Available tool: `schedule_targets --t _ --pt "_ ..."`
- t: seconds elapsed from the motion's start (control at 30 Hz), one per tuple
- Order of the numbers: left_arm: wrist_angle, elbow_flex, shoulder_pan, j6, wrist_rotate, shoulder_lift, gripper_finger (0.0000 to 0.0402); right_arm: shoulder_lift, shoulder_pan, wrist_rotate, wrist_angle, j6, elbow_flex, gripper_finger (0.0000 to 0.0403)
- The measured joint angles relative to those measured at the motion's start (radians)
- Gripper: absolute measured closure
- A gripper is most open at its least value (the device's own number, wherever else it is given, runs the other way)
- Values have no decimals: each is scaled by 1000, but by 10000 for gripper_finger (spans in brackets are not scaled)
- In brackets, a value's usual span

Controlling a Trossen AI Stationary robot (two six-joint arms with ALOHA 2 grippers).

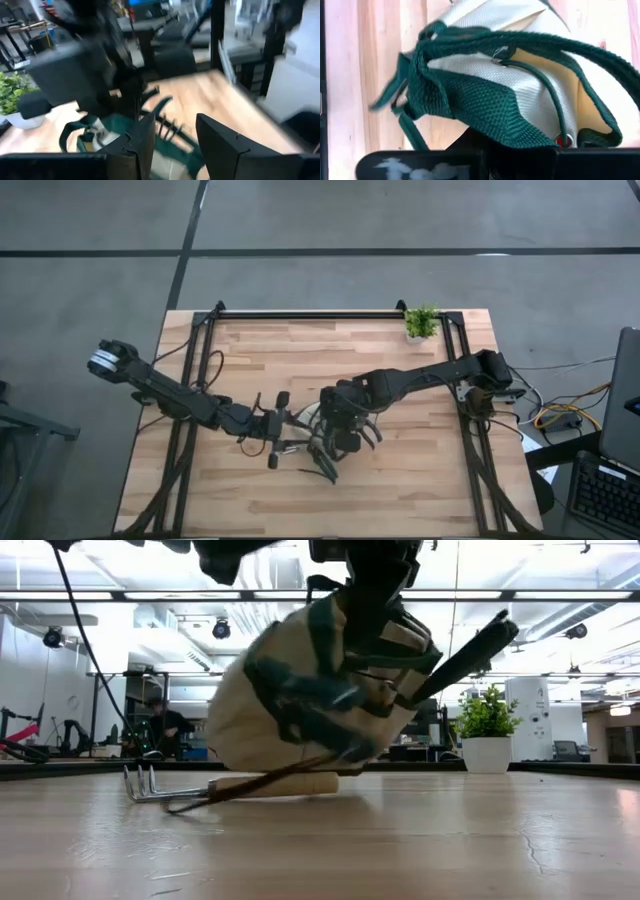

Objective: Pick & Place Garden tools in Gardening bag
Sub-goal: Adjust the gardening bag

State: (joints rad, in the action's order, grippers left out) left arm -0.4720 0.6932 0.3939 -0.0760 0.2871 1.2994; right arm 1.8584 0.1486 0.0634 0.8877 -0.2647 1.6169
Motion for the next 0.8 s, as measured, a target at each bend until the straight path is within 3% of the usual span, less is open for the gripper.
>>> schedule_targets --t 0.13,0.4,0.5,0.63,0.8 --pt "6 0 -2 -148 30 66 254 0 -3 13 -21 9 0 395" --pt "-7 45 13 -300 302 180 254 0 -3 16 -30 7 0 395" --pt "-3 52 23 -319 323 178 254 0 -3 16 -30 7 -1 395" --pt "-8 63 40 -255 312 139 254 1 -3 16 -32 5 -1 395" --pt "2 91 40 8 295 117 254 2 -3 -1 -42 -29 -1 395"
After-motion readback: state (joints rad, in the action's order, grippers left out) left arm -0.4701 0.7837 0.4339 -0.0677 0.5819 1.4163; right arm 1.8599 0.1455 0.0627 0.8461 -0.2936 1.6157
